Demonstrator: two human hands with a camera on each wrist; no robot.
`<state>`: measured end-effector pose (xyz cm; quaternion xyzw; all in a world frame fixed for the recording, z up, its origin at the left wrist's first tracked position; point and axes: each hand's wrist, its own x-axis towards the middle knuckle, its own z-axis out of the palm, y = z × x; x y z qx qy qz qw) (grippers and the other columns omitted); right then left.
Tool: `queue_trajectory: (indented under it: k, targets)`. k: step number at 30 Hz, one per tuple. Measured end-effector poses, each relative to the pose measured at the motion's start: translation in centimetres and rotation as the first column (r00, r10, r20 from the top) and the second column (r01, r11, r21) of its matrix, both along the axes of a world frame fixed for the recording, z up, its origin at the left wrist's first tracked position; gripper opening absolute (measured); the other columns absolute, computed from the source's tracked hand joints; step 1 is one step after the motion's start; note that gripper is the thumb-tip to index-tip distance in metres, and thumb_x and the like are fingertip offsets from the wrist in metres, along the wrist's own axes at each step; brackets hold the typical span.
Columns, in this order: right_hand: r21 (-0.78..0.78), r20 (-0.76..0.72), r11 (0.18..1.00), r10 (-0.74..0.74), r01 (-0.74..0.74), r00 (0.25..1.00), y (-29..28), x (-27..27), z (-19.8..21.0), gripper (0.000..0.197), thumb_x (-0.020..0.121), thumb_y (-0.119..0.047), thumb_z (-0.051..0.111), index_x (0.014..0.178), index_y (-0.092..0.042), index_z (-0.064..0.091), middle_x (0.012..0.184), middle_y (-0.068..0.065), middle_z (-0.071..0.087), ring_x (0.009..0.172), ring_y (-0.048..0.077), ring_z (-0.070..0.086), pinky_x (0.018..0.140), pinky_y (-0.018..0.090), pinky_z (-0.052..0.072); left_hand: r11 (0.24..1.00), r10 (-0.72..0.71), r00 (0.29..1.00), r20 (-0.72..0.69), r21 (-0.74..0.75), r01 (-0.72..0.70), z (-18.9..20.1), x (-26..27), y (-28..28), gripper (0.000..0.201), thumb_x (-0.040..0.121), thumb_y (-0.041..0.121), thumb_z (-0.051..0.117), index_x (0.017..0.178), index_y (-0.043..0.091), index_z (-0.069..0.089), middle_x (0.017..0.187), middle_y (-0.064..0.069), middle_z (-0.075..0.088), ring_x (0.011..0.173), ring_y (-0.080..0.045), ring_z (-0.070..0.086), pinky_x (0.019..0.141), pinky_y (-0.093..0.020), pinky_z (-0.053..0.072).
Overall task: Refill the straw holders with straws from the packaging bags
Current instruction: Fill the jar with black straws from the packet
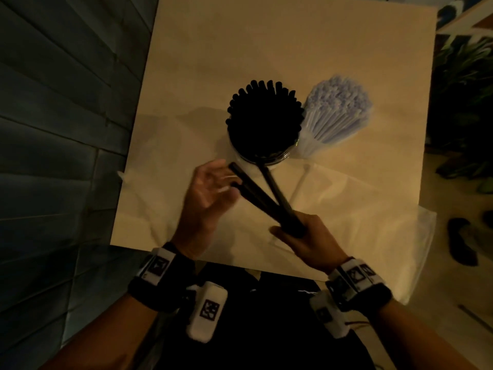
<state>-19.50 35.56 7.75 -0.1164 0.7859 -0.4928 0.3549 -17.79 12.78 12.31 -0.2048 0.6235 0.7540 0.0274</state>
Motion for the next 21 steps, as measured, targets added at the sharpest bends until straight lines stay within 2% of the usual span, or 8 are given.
queue_trajectory:
  k: [4,6,8,12,14,16,18,21]
  targets:
    - [-0.128,-0.125,0.988,0.076,-0.092,0.989,-4.2,-1.0,0.4,0.028,0.093,-0.028,0.067,0.118,-0.019,0.060,0.083,-0.007,0.067,0.065,0.004,0.060,0.060,0.027,0.050,0.985,-0.162,0.985,-0.056,0.055,0.165,2.2,-2.0,3.2,0.023,0.088,0.034,0.067,0.092,0.012,0.062,0.078,-0.007,0.068,0.089,-0.039,0.068,0.096,-0.052,0.051]
    - [-0.204,-0.177,0.977,0.022,-0.058,0.984,-5.0,-1.8,0.9,0.039,0.090,-0.029,0.067,0.126,-0.027,0.052,0.104,0.002,0.068,0.087,0.011,0.068,0.074,0.039,0.057,0.960,-0.268,0.962,-0.050,-0.100,0.262,2.7,-2.7,4.0,0.034,0.093,0.031,0.057,0.070,0.006,0.057,0.065,-0.002,0.063,0.082,-0.032,0.068,0.098,-0.048,0.049]
    - [-0.314,-0.195,0.949,-0.054,-0.010,0.979,-5.3,-2.3,1.3,0.033,0.088,-0.027,0.063,0.120,-0.028,0.054,0.110,-0.008,0.059,0.103,-0.001,0.059,0.087,0.028,0.055,0.905,-0.387,0.921,-0.050,-0.211,0.369,3.0,-3.1,4.9,0.038,0.092,0.034,0.055,0.067,0.006,0.054,0.072,-0.008,0.065,0.083,-0.028,0.067,0.092,-0.039,0.050]
    - [-0.355,-0.312,0.935,-0.148,0.029,0.938,-5.2,-3.4,2.4,0.012,0.093,-0.021,0.054,0.104,-0.014,0.056,0.103,-0.014,0.049,0.103,-0.015,0.049,0.085,0.006,0.041,0.749,-0.584,0.800,-0.136,-0.471,0.466,3.4,-4.3,5.9,0.015,0.093,0.029,0.058,0.082,0.019,0.054,0.101,-0.013,0.063,0.099,-0.027,0.059,0.091,-0.045,0.044]
    - [-0.343,-0.313,0.937,-0.184,0.070,0.932,-4.9,-4.5,3.3,0.021,0.095,-0.008,0.055,0.102,-0.027,0.060,0.098,-0.025,0.055,0.096,-0.014,0.054,0.080,0.006,0.043,0.758,-0.587,0.787,-0.189,-0.470,0.452,3.7,-5.3,5.6,0.016,0.091,0.033,0.062,0.098,0.019,0.057,0.116,-0.008,0.059,0.112,-0.024,0.056,0.099,-0.043,0.044]
    - [-0.305,-0.256,0.931,-0.284,0.202,0.924,-4.4,-5.8,3.9,0.036,0.092,-0.011,0.061,0.077,-0.043,0.059,0.072,-0.025,0.060,0.064,-0.005,0.057,0.059,0.013,0.044,0.777,-0.545,0.803,-0.242,-0.505,0.376,3.8,-6.0,4.9,0.045,0.090,0.044,0.060,0.118,0.010,0.053,0.127,-0.009,0.053,0.121,-0.021,0.052,0.104,-0.035,0.042]
    - [-0.304,-0.237,0.884,-0.431,0.355,0.871,-3.8,-7.1,4.2,0.031,0.092,-0.028,0.065,0.063,-0.036,0.056,0.055,-0.013,0.055,0.049,0.014,0.054,0.047,0.038,0.046,0.743,-0.516,0.813,-0.268,-0.613,0.269,3.9,-6.9,3.8,0.061,0.090,0.053,0.056,0.125,0.003,0.050,0.137,-0.009,0.047,0.130,-0.019,0.045,0.108,-0.036,0.038]
    - [-0.421,-0.123,0.750,-0.604,0.510,0.787,-3.9,-9.0,4.9,0.041,0.094,-0.026,0.064,0.058,-0.017,0.047,0.049,0.004,0.046,0.041,0.030,0.048,0.039,0.042,0.039,0.462,-0.572,0.806,-0.152,-0.872,0.163,3.0,-8.7,1.6,0.087,0.078,0.065,0.067,0.139,0.008,0.042,0.152,-0.007,0.035,0.145,-0.022,0.028,0.114,-0.054,0.027]
